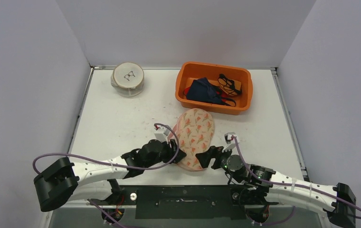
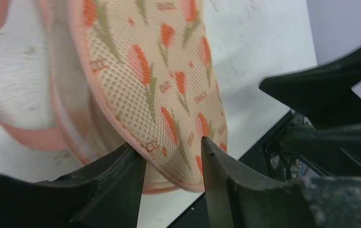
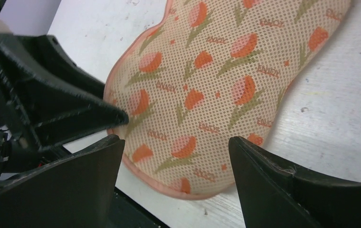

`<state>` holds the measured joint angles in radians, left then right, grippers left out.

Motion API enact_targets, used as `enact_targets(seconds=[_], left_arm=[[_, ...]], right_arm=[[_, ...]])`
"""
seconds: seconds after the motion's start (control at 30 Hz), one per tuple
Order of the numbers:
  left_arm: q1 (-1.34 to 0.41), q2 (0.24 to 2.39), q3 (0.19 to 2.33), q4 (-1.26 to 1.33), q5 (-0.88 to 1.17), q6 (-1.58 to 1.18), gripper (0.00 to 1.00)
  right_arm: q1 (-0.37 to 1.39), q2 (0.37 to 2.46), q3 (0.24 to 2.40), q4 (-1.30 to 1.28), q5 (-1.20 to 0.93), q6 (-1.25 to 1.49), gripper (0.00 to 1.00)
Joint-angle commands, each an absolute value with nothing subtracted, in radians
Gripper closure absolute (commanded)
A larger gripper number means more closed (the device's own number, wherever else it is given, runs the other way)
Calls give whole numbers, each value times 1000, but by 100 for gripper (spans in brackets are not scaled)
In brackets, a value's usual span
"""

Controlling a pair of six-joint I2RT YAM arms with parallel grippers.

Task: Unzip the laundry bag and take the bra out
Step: Unzip the laundry bag at the center of the board.

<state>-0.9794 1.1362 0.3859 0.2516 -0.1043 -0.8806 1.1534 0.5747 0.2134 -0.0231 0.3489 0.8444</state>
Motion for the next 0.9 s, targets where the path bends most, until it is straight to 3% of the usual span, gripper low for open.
enact_targets(seconds=[0.0, 0.1, 0.2, 0.37, 0.67, 0.87], left_arm=[[-1120, 1181, 418, 405, -212, -888, 56], [-1182, 1255, 457, 462, -212, -860, 50], [-1237, 1276, 494, 446, -238, -839, 34], [-1262, 1139, 465, 333, -333, -860, 18], [-1275, 508, 303, -129, -581, -1004, 15], [-1273, 230, 265, -446, -756, -1186, 15]], right_arm=[[1157, 528, 293, -129, 443, 816, 16], [1156, 513, 332, -193, 500, 821, 13], [1156, 508, 366, -231, 517, 803, 13], [1157, 561, 416, -224, 461, 713, 13], [1199, 938, 612, -161, 387, 543, 18], [1279, 1190, 771, -173, 433, 457, 21]])
